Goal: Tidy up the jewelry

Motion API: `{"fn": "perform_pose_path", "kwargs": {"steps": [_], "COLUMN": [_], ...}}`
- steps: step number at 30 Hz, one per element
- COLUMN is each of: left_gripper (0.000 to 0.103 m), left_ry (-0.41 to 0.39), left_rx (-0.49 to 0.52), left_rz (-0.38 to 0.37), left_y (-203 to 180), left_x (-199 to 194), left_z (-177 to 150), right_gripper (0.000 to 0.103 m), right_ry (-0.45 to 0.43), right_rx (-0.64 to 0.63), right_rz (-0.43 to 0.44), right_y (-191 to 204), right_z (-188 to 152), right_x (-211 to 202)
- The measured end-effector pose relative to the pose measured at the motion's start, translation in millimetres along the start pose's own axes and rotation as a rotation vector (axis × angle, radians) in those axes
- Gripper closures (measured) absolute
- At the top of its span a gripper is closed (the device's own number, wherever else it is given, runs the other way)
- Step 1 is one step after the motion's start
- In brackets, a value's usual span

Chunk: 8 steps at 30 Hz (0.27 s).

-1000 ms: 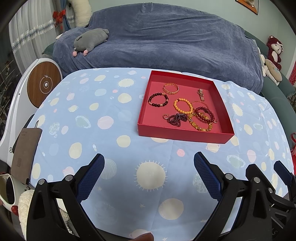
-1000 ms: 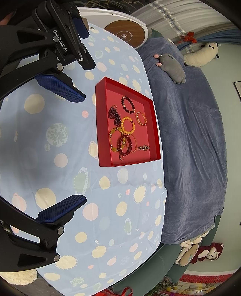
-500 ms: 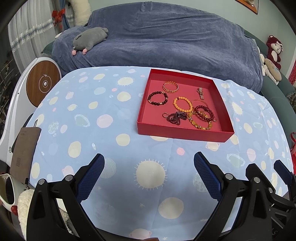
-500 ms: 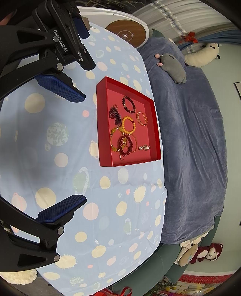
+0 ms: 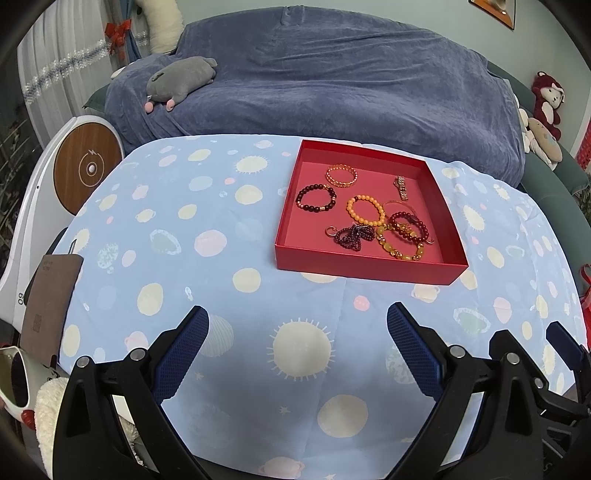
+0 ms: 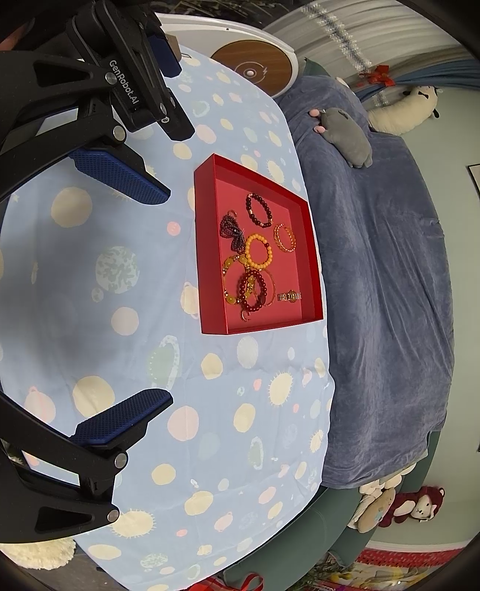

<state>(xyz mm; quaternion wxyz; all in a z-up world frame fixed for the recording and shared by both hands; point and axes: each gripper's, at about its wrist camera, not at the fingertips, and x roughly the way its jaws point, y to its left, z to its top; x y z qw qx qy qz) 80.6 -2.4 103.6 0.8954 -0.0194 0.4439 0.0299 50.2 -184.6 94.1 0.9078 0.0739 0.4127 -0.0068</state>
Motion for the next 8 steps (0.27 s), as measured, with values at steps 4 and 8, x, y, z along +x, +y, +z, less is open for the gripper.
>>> {"fn": "perform_pose_path", "kwargs": {"steps": [4,8], "left_gripper": [0.010,0.010], "left_ry": [-0.003,-0.007], "left_rx": [0.008,0.014], "left_rz": [-0.005,-0.002], "left_y": [-1.2,-2.2], "left_x": [0.0,-0.6], "left_z": [0.0,0.3], "right_gripper": [0.006,0.006], "right_ry": [0.000,0.000], "right_rx": [0.001,0.000], "right_rz": [0.002,0.000], "right_y": [0.0,1.7], "right_z": [0.0,-0.6], "right_x": [0.0,0.0]}}
